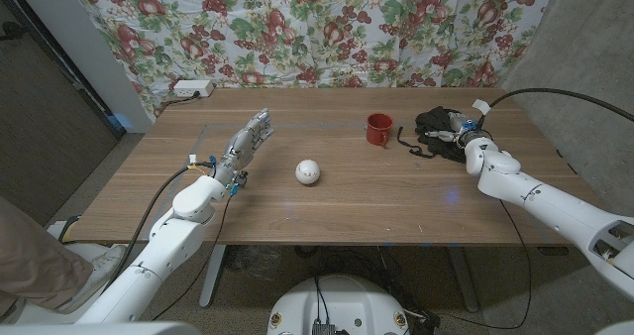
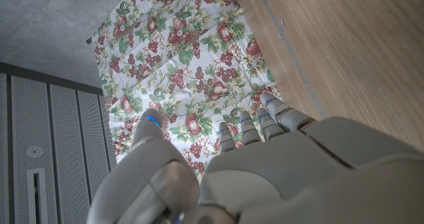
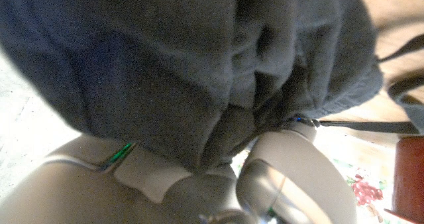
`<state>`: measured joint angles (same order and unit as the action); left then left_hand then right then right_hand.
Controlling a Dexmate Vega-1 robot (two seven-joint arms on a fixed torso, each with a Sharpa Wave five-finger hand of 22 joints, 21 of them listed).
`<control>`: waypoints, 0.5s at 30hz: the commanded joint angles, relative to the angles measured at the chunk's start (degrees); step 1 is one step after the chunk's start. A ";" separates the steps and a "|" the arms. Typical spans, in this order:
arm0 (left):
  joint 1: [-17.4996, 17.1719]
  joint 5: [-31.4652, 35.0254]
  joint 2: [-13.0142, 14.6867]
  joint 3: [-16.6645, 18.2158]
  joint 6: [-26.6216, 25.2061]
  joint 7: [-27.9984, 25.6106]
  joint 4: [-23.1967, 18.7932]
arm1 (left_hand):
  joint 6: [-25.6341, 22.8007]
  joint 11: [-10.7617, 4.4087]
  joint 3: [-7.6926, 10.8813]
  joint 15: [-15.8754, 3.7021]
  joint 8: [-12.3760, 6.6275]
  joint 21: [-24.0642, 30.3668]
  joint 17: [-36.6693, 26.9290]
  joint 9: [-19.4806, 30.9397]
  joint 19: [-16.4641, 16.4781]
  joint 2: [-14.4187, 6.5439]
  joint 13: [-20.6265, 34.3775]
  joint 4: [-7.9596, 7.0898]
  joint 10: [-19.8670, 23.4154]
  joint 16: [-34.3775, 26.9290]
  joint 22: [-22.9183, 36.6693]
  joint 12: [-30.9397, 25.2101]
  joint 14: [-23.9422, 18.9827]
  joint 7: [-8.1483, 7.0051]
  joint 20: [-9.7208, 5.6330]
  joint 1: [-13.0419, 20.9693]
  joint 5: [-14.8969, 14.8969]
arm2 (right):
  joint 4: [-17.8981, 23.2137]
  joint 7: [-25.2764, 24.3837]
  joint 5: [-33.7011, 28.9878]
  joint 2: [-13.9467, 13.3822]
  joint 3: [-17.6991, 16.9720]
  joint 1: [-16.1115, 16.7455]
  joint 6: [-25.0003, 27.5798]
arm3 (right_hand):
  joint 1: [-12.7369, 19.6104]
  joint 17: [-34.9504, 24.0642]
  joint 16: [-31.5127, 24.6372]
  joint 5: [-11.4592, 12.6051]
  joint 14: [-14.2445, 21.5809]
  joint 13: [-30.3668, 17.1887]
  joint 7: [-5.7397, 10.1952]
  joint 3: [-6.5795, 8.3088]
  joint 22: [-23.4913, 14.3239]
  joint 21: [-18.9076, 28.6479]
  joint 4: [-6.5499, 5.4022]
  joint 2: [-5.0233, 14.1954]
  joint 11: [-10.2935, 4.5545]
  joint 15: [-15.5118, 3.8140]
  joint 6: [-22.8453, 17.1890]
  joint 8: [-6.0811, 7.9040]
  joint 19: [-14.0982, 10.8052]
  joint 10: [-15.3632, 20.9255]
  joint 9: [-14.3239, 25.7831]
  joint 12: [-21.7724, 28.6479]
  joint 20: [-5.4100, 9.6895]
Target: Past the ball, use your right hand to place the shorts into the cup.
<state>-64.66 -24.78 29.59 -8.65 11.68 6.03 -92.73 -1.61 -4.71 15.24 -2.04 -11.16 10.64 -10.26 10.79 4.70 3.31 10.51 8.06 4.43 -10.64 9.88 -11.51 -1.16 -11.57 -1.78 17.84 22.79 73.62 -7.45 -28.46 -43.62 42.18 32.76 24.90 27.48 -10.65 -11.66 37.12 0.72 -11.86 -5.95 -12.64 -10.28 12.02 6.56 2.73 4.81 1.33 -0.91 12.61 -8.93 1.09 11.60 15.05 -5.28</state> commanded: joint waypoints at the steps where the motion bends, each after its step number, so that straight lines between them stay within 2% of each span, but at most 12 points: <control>1: 0.21 -0.15 -0.09 -0.13 -0.09 0.03 0.32 | 0.44 -0.18 0.25 -2.67 -0.04 0.49 -0.08 0.10 0.21 0.08 0.31 -0.02 0.10 -0.15 0.16 -0.09 0.14 -0.14 -2.93 0.58 -0.02 | -1.11 -0.20 0.52 0.56 0.29 -0.45 0.20 | 0.74 -0.11 0.17 0.52 0.36 -0.28 -0.45 -0.16 -0.07 -0.27 0.48 -0.01 -0.03 0.06 0.08 -0.14 -0.25 0.07 0.15 0.21 0.42; 2: 0.24 -0.17 -0.10 -0.14 -0.07 0.08 0.37 | 0.44 -0.15 0.25 -2.65 -0.04 0.49 -0.08 0.10 0.22 0.08 0.31 -0.02 0.11 -0.15 0.16 -0.09 0.15 -0.14 -2.96 0.58 -0.03 | -1.20 -0.13 0.63 0.64 0.31 -0.48 0.27 | 0.80 -0.11 0.16 0.54 0.42 -0.28 -0.44 -0.14 -0.07 -0.24 0.50 0.02 -0.03 0.08 0.09 -0.14 -0.33 0.11 0.15 0.22 0.46; 4: 0.30 -0.11 -0.08 -0.15 -0.06 0.10 0.46 | 0.43 -0.16 0.26 -2.67 -0.05 0.48 -0.08 0.10 0.20 0.07 0.31 -0.02 0.07 -0.14 0.16 -0.08 0.16 -0.14 -2.92 0.59 -0.04 | -1.34 -0.06 0.83 0.72 0.34 -0.52 0.30 | 1.45 -0.10 0.20 0.70 0.60 -0.30 -0.42 -0.03 -0.05 0.05 0.67 0.22 -0.03 0.30 0.18 -0.19 -1.35 0.18 0.16 0.22 -1.35; 6: 0.36 -0.14 -0.08 -0.14 -0.03 0.19 0.56 | 0.37 -0.13 0.26 -2.69 -0.07 0.49 -0.08 0.10 0.22 0.08 0.31 -0.02 0.14 -0.15 0.16 -0.10 0.14 -0.11 -2.93 0.60 -0.05 | -1.41 0.04 0.78 0.68 0.51 -0.61 0.31 | 1.68 -0.11 0.23 0.76 0.65 -0.34 -0.26 -0.04 -0.05 0.20 0.72 0.24 -0.20 0.37 0.29 -0.24 -1.92 0.15 0.17 0.20 -2.45; 15: 0.54 -0.12 -0.10 -0.19 0.03 0.35 0.71 | -0.71 -0.16 0.27 -2.68 -0.48 0.44 -0.08 0.09 0.12 0.08 0.31 -0.03 0.01 -0.12 0.17 -0.05 0.23 0.13 -2.90 0.63 -0.11 | -2.01 0.30 0.85 1.01 1.01 -0.95 0.75 | 2.08 -0.11 0.22 0.85 0.88 -0.40 -0.18 -0.04 -0.06 0.42 0.81 0.29 -0.23 0.44 0.41 -0.30 -2.77 0.12 0.18 0.18 -2.27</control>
<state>-64.33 -24.87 29.55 -8.75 11.67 6.09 -92.29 -1.76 -4.71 15.24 -2.04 -11.16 10.64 -10.26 10.79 4.70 3.31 10.51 8.06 4.43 -10.64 9.88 -11.51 -1.16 -11.42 -1.78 17.84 22.79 72.37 -7.56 -27.87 -43.01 42.68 32.17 25.19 28.99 -10.65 -11.42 37.62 1.34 -12.14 -5.95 -12.63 -10.17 12.02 7.04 2.88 4.81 1.54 -0.91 12.61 -11.02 1.09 11.60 15.05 -7.75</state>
